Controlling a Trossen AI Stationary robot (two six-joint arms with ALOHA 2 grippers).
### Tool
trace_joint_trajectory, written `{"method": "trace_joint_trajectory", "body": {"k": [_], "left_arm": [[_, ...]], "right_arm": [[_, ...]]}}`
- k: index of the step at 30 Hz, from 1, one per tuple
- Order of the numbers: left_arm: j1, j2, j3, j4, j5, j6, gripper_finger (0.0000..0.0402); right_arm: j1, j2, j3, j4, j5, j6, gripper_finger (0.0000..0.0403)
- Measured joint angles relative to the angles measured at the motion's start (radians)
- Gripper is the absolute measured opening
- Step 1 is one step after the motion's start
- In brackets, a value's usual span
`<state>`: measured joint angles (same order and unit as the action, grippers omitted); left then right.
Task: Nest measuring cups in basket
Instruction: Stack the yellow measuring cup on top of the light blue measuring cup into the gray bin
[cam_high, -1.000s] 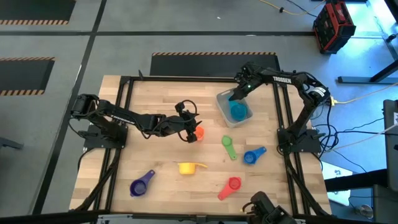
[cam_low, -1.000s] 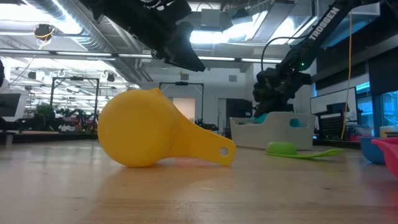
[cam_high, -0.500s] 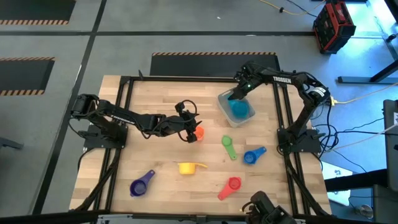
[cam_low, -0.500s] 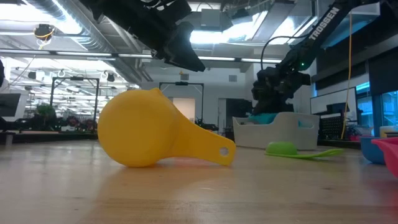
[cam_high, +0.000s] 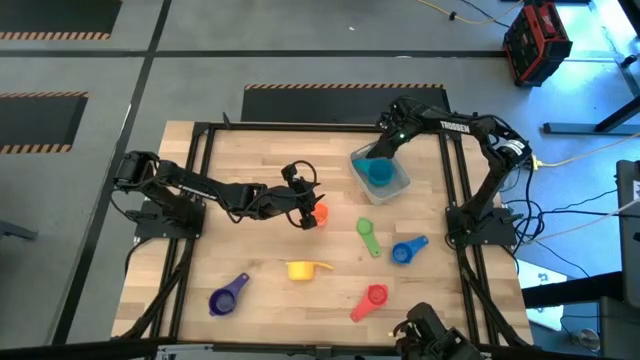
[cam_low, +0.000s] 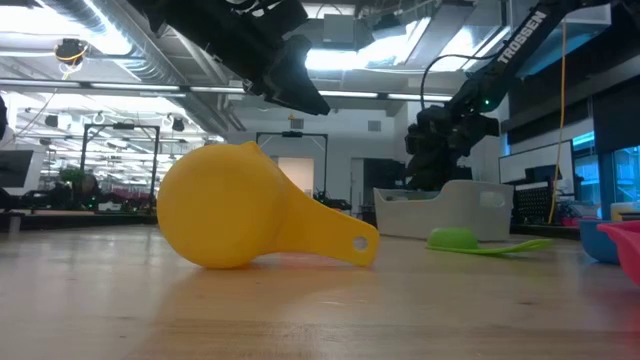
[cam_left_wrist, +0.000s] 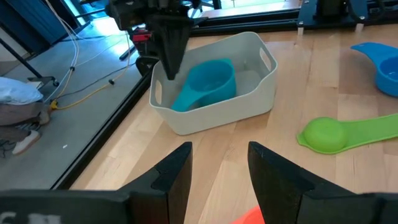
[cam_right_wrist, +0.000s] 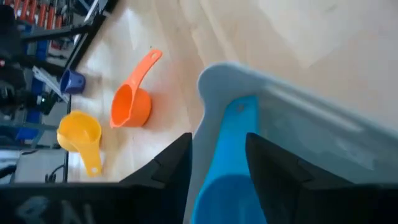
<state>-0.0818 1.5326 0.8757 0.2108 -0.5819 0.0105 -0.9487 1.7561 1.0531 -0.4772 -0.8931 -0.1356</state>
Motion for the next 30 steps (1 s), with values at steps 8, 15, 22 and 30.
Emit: {"method": "trace_joint_trajectory", "body": {"k": [8, 15, 22, 30], "left_arm": [[0.0, 0.0, 0.0, 0.0, 0.0, 0.0, 0.0149], [0.0, 0.0, 0.0, 0.003, 0.0, 0.0, 0.0149], [0.0, 0.0, 0.0, 0.003, 0.0, 0.0, 0.0149], [0.0, 0.0, 0.0, 0.003, 0.0, 0.0, 0.0149]], "right_arm": [[0.004, -0.051, 0.104, -0.022, -0.043, -0.002, 0.0152], [0.161, -0.134, 0.155, -0.02, -0.047, -0.001, 0.0156], [0.385, -0.162, 0.156, -0.022, -0.044, 0.06, 0.0156], [0.68, -0.162, 0.156, -0.022, -0.017, 0.048, 0.0151]]}}
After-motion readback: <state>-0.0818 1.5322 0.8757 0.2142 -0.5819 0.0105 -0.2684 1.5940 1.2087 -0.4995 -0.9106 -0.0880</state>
